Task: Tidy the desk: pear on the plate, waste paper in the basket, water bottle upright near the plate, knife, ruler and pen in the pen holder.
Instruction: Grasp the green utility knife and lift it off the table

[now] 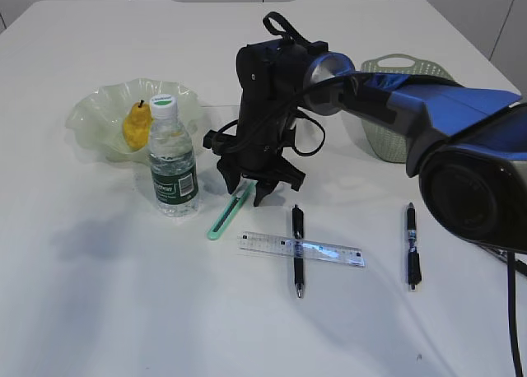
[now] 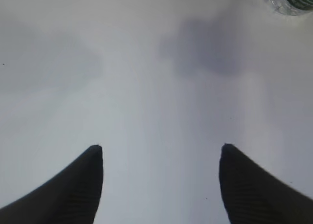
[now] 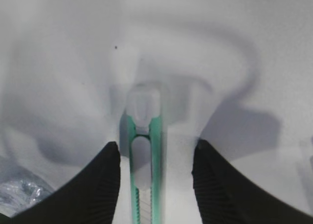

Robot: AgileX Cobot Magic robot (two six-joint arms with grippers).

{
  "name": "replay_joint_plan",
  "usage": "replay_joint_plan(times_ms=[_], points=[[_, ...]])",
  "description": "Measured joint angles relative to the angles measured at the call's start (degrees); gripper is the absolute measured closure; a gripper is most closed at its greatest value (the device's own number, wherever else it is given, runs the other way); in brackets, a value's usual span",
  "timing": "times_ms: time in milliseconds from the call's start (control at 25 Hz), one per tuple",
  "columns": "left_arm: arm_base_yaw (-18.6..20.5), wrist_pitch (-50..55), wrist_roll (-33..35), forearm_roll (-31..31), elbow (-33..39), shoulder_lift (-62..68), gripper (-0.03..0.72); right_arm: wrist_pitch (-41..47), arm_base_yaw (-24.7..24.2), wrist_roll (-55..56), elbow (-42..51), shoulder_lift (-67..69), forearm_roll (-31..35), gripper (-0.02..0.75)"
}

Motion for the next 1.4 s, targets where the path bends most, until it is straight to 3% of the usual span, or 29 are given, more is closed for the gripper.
replay_joint_plan(times_ms=[240,960,1400], points=[[0.00,0.00,0.00,0.00,0.00,0.00,0.167,0.00,0.00,0.10,-0.14,0.14,0.00,0.379],[0.00,-0.25,0.00,0.00,0.00,0.00,0.167,0.00,0.00,0.10,-0.17,0.33,0.49,0.591],[0.00,-0.38,0.00,0.00,0.00,0.00,0.167,0.00,0.00,-0.02,-0.17,0.33,0.59,0.612]])
